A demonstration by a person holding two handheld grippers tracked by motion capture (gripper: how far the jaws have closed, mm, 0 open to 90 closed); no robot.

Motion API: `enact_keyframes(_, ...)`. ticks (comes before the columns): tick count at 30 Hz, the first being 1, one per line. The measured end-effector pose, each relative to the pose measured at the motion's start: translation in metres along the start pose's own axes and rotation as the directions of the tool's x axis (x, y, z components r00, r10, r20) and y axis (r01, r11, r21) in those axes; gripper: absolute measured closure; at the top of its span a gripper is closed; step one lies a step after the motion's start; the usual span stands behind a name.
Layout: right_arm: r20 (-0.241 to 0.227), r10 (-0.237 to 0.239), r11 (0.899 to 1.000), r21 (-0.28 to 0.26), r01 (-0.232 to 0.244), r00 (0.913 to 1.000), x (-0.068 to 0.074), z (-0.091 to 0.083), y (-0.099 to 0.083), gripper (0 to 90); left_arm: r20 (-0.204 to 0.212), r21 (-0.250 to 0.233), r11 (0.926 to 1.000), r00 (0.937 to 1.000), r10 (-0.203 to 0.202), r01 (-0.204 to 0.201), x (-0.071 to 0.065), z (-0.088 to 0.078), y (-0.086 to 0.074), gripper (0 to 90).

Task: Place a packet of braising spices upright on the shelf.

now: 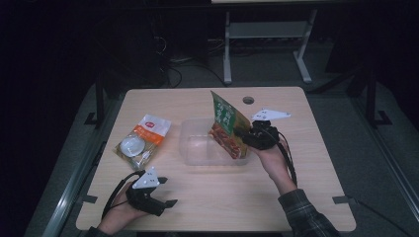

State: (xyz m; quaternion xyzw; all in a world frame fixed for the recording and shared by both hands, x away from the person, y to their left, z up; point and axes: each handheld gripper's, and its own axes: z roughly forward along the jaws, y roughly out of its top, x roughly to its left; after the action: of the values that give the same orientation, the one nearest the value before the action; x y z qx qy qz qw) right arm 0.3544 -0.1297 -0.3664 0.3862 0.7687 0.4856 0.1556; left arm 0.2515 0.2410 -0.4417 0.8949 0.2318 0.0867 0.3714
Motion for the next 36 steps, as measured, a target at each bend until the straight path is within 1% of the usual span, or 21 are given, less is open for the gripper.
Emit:
enact_keyframes(1,-0.002,0.0,1.0,0.005,0.0,1.0,0.0,-0.001,0.0,69.8,0.0,-0.007,0.9999,1.0,-0.008,0.008,0.0,0.0,0.0,17.3)
enact_keyframes(2,-0.003,-0.001,1.0,0.009,0.001,1.0,0.0,-0.001,0.0,66.3,-0.001,-0.002,1.0,1.0,-0.001,0.001,0.0,0.0,0.0,17.3)
enact_keyframes(4,-0.002,-0.001,1.0,0.011,0.001,1.0,0.0,-0.002,0.0,57.9,-0.001,0.0,1.0,1.0,-0.001,0.001,0.0,0.0,0.0,17.3)
enact_keyframes(5,0.004,-0.011,1.0,0.005,0.011,0.9999,0.0,-0.003,-0.001,53.1,0.0,-0.008,0.9999,1.0,-0.008,0.008,0.0,0.001,-0.001,17.3)
enact_keyframes(7,0.009,-0.023,1.0,0.001,0.023,0.9997,0.001,-0.005,-0.001,48.9,0.002,-0.002,1.0,1.0,-0.002,0.002,0.001,0.001,0.0,17.3)
enact_keyframes(8,0.007,-0.021,1.0,0.004,0.021,0.9998,0.002,-0.006,-0.002,47.5,0.007,0.0,0.9999,0.9999,-0.012,0.012,0.0,0.001,-0.001,17.3)
enact_keyframes(9,0.006,-0.028,1.0,0.008,0.028,0.9996,0.003,-0.007,-0.003,46.5,0.008,0.003,1.0,0.9999,-0.009,0.009,0.0,0.001,0.0,17.3)
enact_keyframes(10,0.009,-0.032,0.999,0.011,0.032,0.9995,0.003,-0.007,-0.003,45.3,0.011,-0.001,0.9999,0.9998,-0.017,0.017,-0.001,0.002,0.0,17.3)
enact_keyframes(12,0.011,-0.028,1.0,0.014,0.027,0.9996,0.004,-0.009,-0.004,44.4,0.011,0.001,0.9999,0.9999,-0.014,0.014,-0.001,0.002,0.0,17.3)
enact_keyframes(13,0.006,-0.031,1.0,0.006,0.03,0.9995,0.004,-0.013,-0.005,42.8,0.015,-0.001,0.9999,0.9998,-0.013,0.013,-0.001,0.002,0.0,17.3)
enact_keyframes(16,0.002,-0.034,0.999,0.003,0.034,0.9994,0.004,-0.017,-0.007,41.8,0.015,0.0,1.0,0.9998,-0.01,0.01,-0.001,0.002,0.0,17.3)
enact_keyframes(17,-0.006,-0.042,0.999,0.009,0.042,0.9991,0.003,-0.022,-0.011,40.8,0.013,0.003,1.0,0.9999,-0.006,0.006,-0.001,0.002,0.0,17.3)
enact_keyframes(21,-0.016,-0.058,0.998,0.016,0.058,0.9982,0.006,-0.029,-0.018,39.8,0.013,0.004,1.0,0.9999,-0.001,0.001,-0.001,0.002,0.0,17.3)
enact_keyframes(23,-0.012,-0.067,0.997,0.03,0.068,0.9976,0.007,-0.032,-0.021,38.7,0.018,-0.001,0.9999,0.9997,-0.015,0.015,-0.001,0.002,0.0,17.3)
enact_keyframes(24,-0.011,-0.076,0.997,0.026,0.076,0.9971,0.009,-0.034,-0.023,38.7,0.018,-0.001,0.9999,0.9997,-0.015,0.015,-0.001,0.002,0.0,17.3)
enact_keyframes(25,-0.02,-0.08,0.996,0.024,0.081,0.9966,0.009,-0.036,-0.025,38.7,0.025,-0.004,0.9997,0.9994,-0.026,0.026,-0.002,0.002,0.0,17.3)
enact_keyframes(27,-0.031,-0.087,0.995,0.041,0.088,0.9957,0.011,-0.039,-0.031,38.3,0.029,-0.005,0.9994,0.999,-0.033,0.033,-0.002,0.002,0.001,17.3)
enact_keyframes(30,-0.043,-0.109,0.992,0.065,0.112,0.9931,0.012,-0.041,-0.04,38.2,0.034,-0.007,0.9994,0.9988,-0.035,0.035,-0.002,0.003,0.001,17.3)
enact_keyframes(36,-0.081,-0.116,0.986,0.112,0.125,0.9899,0.014,-0.044,-0.059,37.0,0.035,0.003,0.9996,0.9989,-0.03,0.03,-0.003,0.004,0.001,18.1)
